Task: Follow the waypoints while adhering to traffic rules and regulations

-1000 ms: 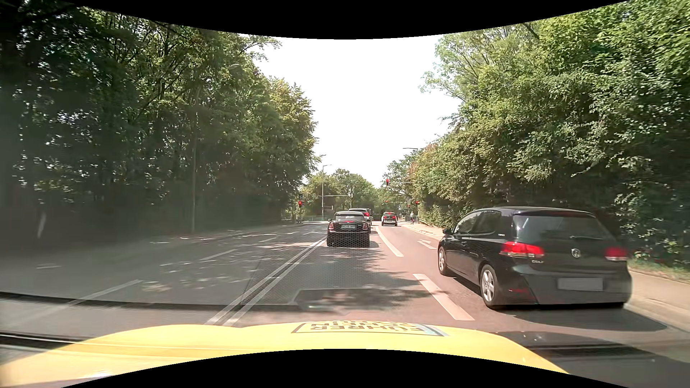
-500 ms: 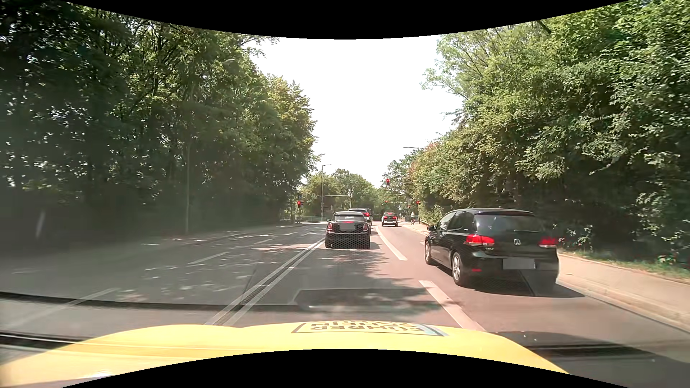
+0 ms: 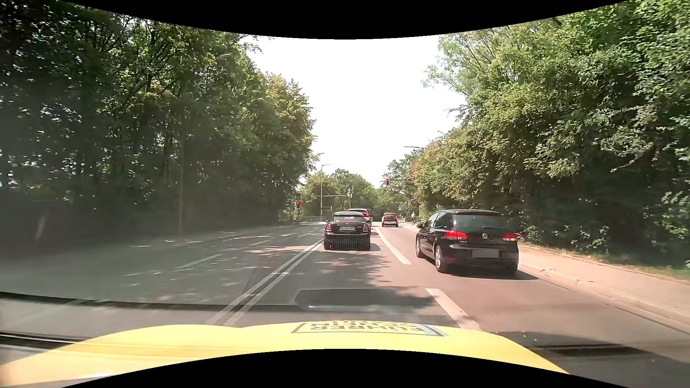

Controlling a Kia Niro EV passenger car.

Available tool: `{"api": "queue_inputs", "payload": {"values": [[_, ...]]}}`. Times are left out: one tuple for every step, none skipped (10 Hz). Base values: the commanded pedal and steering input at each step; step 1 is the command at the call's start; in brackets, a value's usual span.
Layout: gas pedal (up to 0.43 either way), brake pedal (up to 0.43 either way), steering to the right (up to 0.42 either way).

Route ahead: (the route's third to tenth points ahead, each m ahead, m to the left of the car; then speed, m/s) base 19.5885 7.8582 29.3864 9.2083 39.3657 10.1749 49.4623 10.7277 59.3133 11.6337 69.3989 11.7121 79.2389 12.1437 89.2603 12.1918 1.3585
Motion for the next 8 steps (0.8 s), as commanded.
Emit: {"api": "queue_inputs", "payload": {"values": [[0.0, 0.0, 0.007], [0.0, 0.0, 0.007], [0.0, 0.0, 0.006], [0.0, 0.0, 0.005], [0.0, 0.0, 0.003], [0.0, 0.0, 0.002], [0.0, 0.0, 0.002], [0.0, 0.0, 0.003]]}}
